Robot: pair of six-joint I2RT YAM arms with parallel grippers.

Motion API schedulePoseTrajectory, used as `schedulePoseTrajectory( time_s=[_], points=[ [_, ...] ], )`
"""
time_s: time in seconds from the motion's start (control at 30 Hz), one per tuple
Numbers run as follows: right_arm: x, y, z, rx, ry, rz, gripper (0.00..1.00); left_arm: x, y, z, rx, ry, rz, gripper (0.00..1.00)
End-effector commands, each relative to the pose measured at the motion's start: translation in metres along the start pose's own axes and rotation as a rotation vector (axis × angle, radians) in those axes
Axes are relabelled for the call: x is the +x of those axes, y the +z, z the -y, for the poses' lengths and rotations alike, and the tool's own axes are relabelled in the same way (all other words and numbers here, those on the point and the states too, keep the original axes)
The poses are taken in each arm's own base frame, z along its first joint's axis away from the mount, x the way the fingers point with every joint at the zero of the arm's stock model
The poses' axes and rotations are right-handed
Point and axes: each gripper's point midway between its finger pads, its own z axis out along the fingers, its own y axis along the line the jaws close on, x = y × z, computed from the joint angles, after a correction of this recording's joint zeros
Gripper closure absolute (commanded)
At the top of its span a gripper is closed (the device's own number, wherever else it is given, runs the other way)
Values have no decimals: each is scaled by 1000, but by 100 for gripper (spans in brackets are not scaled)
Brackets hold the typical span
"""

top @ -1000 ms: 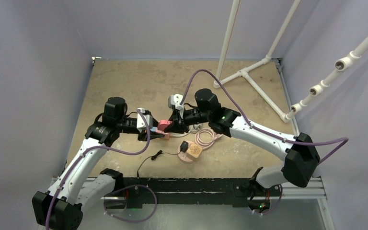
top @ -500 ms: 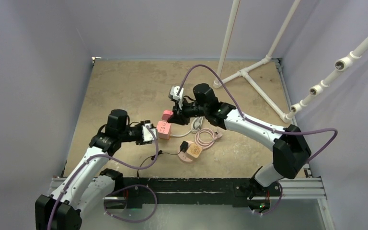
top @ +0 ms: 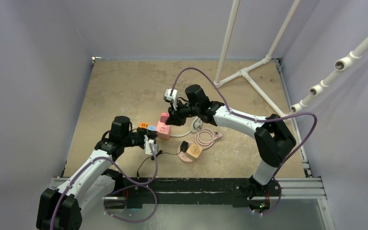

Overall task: Insert the plug
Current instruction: Insert the plug into the socket.

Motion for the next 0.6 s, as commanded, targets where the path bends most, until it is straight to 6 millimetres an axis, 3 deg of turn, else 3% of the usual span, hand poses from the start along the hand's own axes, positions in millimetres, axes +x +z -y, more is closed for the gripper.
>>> schedulePoseTrajectory(
  time_s=[0.0,0.57],
  points=[
    [-41,-2,0,-11,-81,103,100,-6,1,-9,-45,156,35,84],
    [-36,11,5,0,-80,67,100,4,7,4,-3,202,14,92]
  ],
)
